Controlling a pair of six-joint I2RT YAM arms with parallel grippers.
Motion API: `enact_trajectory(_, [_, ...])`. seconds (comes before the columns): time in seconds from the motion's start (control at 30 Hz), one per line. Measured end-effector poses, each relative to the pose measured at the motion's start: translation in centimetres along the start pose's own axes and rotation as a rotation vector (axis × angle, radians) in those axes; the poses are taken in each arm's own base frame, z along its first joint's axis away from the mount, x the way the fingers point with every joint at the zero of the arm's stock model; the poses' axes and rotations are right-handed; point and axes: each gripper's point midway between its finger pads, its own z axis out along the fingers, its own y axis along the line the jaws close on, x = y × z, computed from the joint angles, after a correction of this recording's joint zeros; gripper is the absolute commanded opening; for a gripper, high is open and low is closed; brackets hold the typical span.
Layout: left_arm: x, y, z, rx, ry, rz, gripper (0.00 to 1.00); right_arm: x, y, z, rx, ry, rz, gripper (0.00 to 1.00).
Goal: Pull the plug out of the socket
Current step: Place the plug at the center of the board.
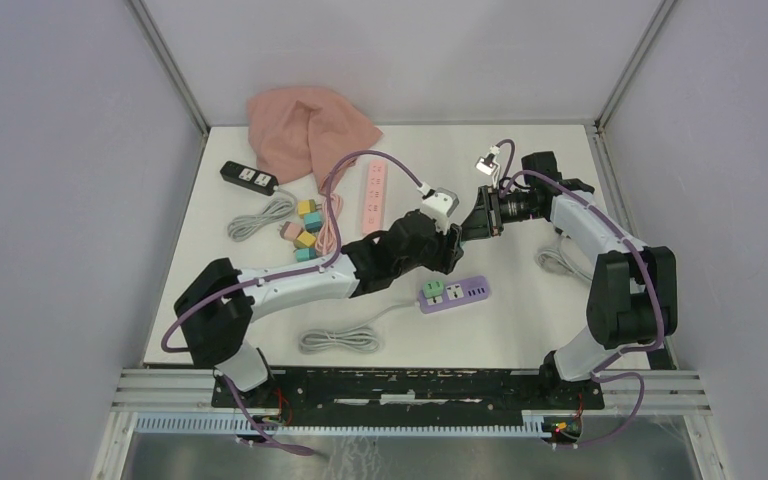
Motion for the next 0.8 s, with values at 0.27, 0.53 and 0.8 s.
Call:
enact_trajectory(0.27, [0.6,-0.1,0.1,0.007,0.027,0.02,0.12,0.1,-0.3,0.1,-0.004,0.005,0.016,0.11])
enact_trajectory(0.53, [0.6,0.0,0.1,0.009,0.026,0.054,0.03,0.1,-0.3,0.1,-0.007,0.004,0.013,0.41])
enact_trajectory(0.8, [1.0,0.9,-0.5,-0.012,0.024,0.084,0.03,0.4,-0.2,0.1,-0.009,0.01,0.02,0.64])
